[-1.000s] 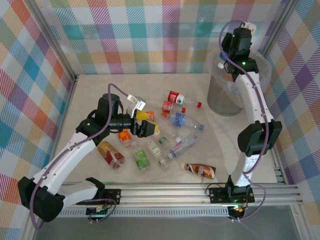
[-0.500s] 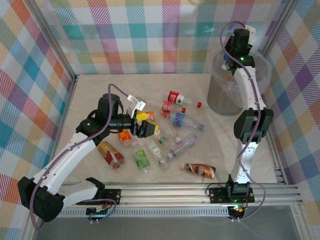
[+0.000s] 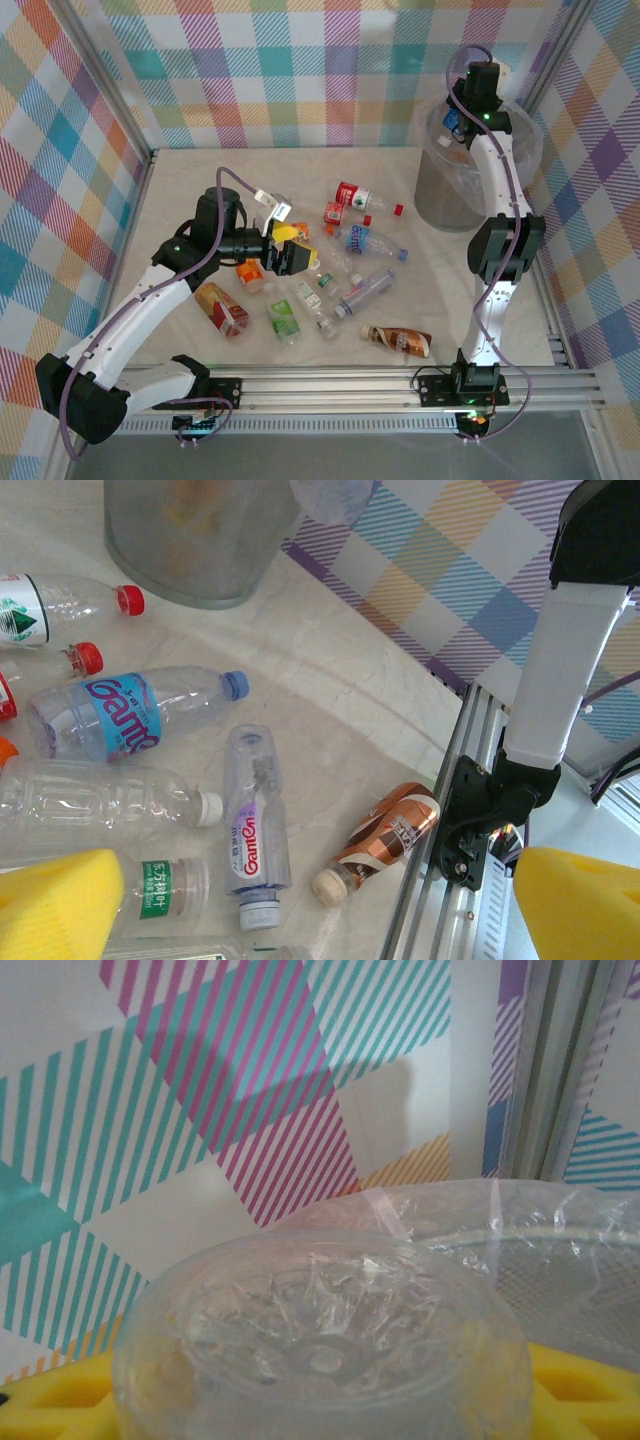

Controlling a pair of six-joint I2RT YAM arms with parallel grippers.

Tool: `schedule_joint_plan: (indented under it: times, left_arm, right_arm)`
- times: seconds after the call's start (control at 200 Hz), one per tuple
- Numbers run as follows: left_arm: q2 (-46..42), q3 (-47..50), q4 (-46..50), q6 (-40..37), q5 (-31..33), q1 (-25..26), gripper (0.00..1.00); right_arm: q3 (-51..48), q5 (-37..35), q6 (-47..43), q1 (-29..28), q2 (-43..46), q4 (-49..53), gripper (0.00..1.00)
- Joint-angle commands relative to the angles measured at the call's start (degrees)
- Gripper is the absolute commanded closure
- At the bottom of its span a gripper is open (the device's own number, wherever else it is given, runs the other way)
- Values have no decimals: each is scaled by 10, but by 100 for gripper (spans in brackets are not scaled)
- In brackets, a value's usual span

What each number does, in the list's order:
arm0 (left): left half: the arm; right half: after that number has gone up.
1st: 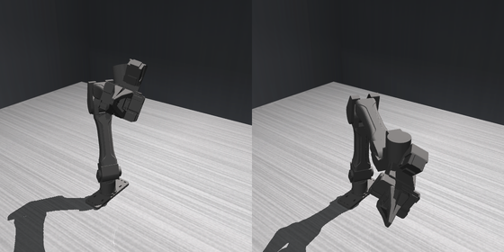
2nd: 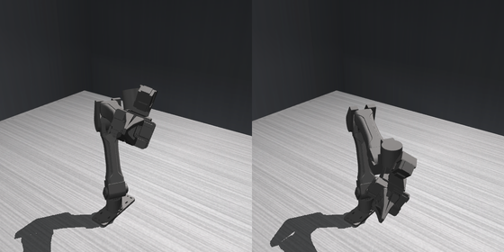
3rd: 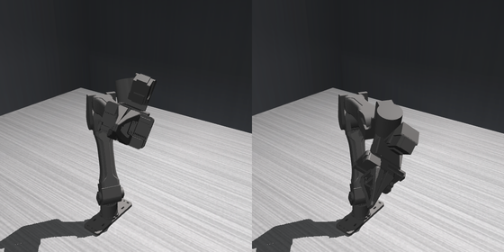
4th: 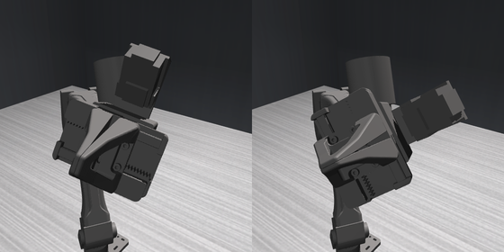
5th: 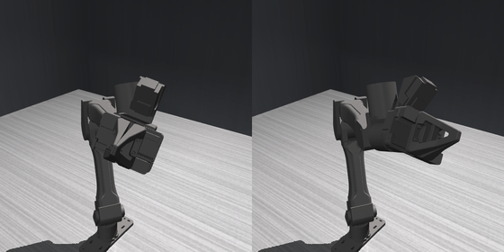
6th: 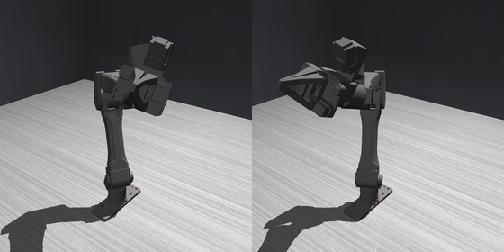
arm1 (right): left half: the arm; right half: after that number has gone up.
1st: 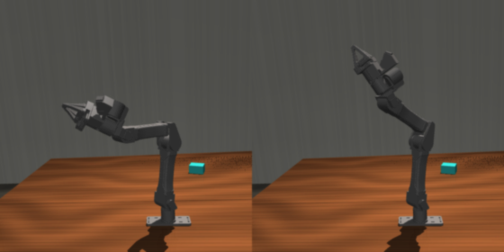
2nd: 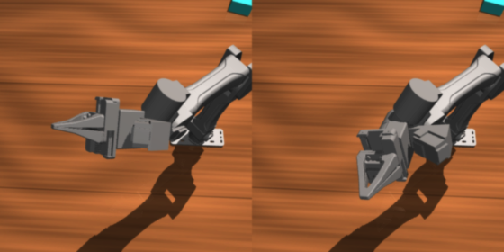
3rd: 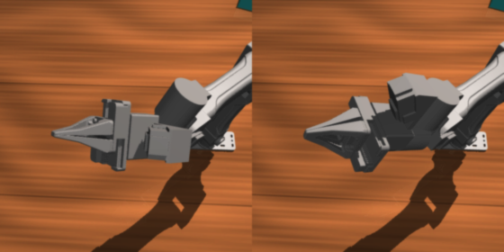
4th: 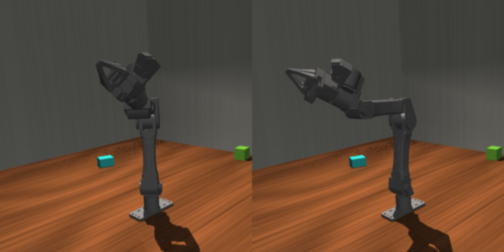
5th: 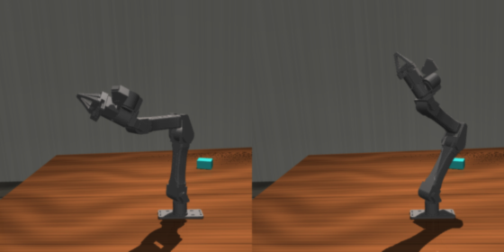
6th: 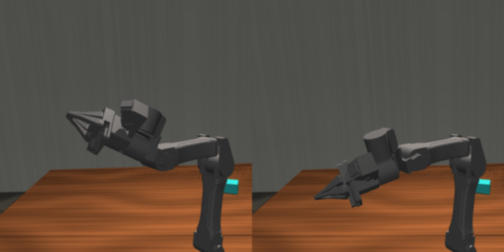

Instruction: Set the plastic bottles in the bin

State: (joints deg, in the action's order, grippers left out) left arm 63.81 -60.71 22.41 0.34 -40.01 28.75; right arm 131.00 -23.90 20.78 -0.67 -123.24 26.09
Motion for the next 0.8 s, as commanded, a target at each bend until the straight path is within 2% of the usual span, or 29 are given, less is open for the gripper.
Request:
schedule_joint_plan:
  times: [0.0, 0.305, 0.58, 0.795]
  left_arm:
    - [-7, -20, 3, -13, -9, 7, 0]
    - [-6, -20, 1, -12, -9, 7, 0]
    - [-6, -20, 1, -10, -9, 7, 0]
    - [-8, -19, -3, -9, -8, 7, 0]
  right_arm:
    - [-1, 17, 24, 5, -1, 9, 32]
    - [-9, 46, 37, 11, -2, 15, 22]
    - [7, 77, 24, 17, 9, 30, 21]
    - [-30, 113, -11, 18, 55, 1, 20]
